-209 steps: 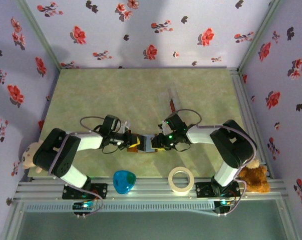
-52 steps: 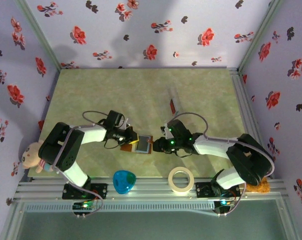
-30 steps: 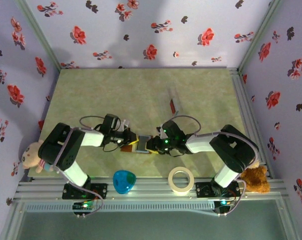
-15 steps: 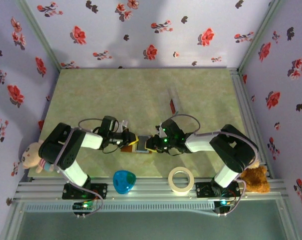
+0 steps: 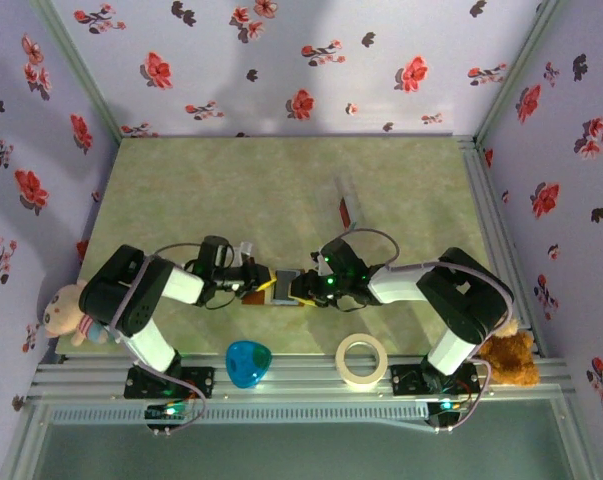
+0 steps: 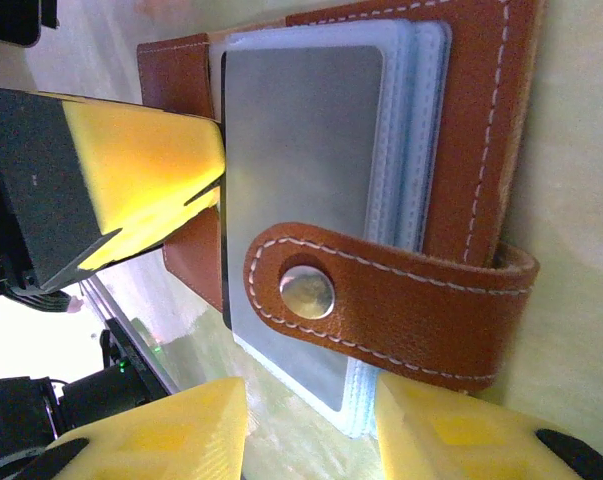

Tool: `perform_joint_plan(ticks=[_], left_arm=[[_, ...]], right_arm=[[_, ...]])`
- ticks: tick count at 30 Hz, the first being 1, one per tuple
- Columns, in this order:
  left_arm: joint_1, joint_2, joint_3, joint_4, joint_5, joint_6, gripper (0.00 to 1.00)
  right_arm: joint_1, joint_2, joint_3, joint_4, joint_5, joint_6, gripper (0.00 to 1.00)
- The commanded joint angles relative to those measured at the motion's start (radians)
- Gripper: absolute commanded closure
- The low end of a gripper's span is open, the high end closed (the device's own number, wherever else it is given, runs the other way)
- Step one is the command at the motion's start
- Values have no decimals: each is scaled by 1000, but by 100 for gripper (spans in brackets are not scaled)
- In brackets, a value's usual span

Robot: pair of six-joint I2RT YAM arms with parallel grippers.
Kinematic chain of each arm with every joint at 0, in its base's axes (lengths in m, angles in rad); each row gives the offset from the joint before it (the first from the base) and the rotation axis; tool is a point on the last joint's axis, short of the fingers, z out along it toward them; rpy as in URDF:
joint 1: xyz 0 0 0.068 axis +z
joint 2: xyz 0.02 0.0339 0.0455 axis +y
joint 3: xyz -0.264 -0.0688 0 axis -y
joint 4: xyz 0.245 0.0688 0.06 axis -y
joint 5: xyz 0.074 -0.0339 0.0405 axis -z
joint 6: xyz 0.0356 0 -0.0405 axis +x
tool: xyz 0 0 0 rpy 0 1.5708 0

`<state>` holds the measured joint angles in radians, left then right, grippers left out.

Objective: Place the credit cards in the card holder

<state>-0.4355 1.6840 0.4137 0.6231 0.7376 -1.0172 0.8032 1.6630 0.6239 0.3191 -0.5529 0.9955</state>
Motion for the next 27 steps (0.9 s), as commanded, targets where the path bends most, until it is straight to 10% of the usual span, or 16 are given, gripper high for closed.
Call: perform_joint_plan(ticks=[1, 24, 27], left_arm=[[9, 19, -22, 44, 10, -37, 100], [10, 23, -52, 91, 4, -50, 100], [10, -16, -36, -13, -34, -4, 89]], right_arm=[[2, 9, 20, -13, 8, -14, 62], [1, 27, 34, 48, -25, -18, 79], [2, 34, 36, 66, -32, -20, 84]])
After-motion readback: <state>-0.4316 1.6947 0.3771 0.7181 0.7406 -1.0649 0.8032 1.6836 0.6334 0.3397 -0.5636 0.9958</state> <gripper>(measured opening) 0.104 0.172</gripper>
